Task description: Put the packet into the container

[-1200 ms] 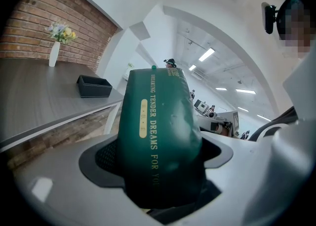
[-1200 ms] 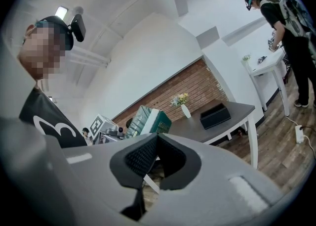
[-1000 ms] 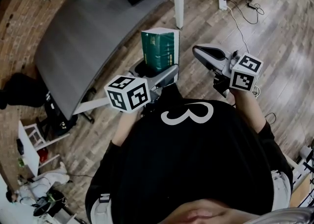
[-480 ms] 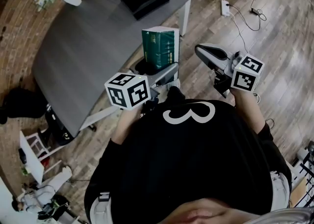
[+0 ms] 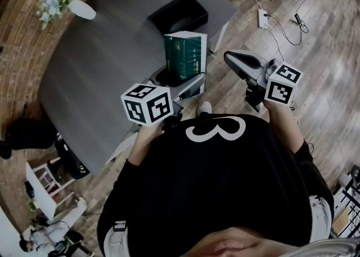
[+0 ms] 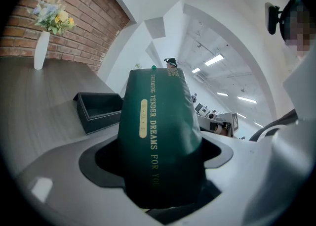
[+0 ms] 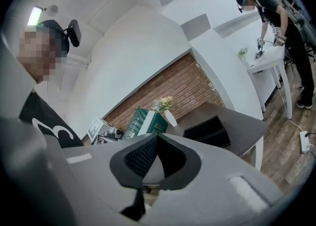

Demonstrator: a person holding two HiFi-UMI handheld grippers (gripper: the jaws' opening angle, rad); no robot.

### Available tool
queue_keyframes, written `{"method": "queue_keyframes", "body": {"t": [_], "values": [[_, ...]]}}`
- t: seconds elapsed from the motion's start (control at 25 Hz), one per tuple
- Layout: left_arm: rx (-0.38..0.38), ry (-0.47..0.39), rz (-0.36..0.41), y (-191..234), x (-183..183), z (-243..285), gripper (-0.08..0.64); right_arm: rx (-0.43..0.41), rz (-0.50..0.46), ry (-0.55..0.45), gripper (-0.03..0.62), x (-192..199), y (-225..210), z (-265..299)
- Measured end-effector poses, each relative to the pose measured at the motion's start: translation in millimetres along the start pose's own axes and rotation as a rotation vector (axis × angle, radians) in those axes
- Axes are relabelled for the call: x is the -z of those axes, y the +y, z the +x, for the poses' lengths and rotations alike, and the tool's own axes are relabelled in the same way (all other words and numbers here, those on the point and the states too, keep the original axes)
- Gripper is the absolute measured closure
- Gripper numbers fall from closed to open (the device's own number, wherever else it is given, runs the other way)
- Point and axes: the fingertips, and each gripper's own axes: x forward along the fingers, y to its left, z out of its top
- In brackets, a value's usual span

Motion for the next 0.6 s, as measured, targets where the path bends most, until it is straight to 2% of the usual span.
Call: {"method": "queue_keyframes", "body": {"t": [0.32, 0.6], "values": [[0.005, -0.021, 0.033, 28, -36, 7, 0.095, -0.002, -0.019, -0.017, 0.589, -27, -21, 30], [-0.032, -0.025, 0.064, 49, -54, 11, 0.095, -0.022, -0.021, -0.013, 0.589, -33, -30, 44]]}}
